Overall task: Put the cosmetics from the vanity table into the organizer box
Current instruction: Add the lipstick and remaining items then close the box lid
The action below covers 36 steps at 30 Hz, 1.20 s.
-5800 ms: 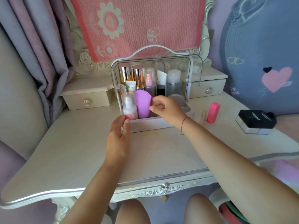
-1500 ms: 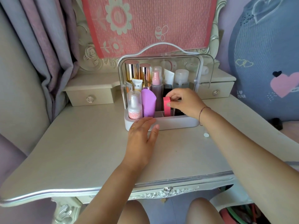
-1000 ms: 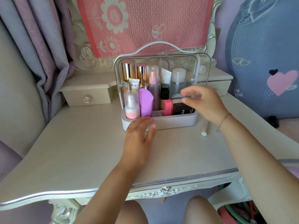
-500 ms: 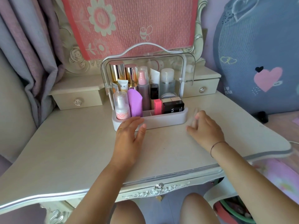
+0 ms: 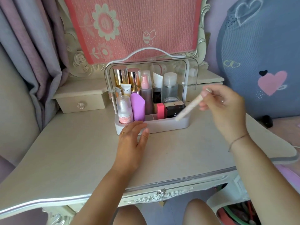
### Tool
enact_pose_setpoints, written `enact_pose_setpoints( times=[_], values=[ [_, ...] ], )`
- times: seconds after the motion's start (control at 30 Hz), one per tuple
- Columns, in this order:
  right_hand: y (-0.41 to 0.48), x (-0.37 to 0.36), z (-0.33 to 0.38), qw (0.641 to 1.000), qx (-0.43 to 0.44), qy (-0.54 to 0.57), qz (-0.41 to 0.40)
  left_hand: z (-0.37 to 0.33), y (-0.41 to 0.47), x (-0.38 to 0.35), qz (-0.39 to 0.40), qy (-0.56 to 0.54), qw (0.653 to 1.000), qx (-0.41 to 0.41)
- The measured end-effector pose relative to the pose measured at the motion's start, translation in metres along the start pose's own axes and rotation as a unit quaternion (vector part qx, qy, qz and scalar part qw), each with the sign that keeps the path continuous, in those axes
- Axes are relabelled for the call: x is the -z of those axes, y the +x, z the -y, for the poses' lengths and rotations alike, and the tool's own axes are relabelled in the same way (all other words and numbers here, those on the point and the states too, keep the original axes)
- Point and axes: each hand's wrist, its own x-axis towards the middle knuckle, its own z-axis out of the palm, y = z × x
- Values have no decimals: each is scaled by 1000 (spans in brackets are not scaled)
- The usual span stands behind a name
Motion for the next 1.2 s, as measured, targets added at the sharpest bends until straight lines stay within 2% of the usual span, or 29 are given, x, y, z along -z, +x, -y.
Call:
enact_pose_setpoints(
  times=[0.1, 0.27, 0.5, 0.77, 1.2],
  values=[
    [17, -37, 9, 999, 8, 26, 44, 0, 0, 0, -3, 0, 1000, 0],
    [35, -89, 1, 993, 15, -33, 114, 2, 0, 1, -5, -7, 1000, -2],
    [40, -105, -7, 985, 45, -86, 141, 3, 5, -6, 7, 91, 996, -13],
    [52, -107, -11, 979, 93, -140, 119, -1, 9, -14, 21, 142, 989, -35],
    [54, -122, -19, 969, 125, -183, 107, -1, 9, -10, 6, 98, 995, -35]
  ],
)
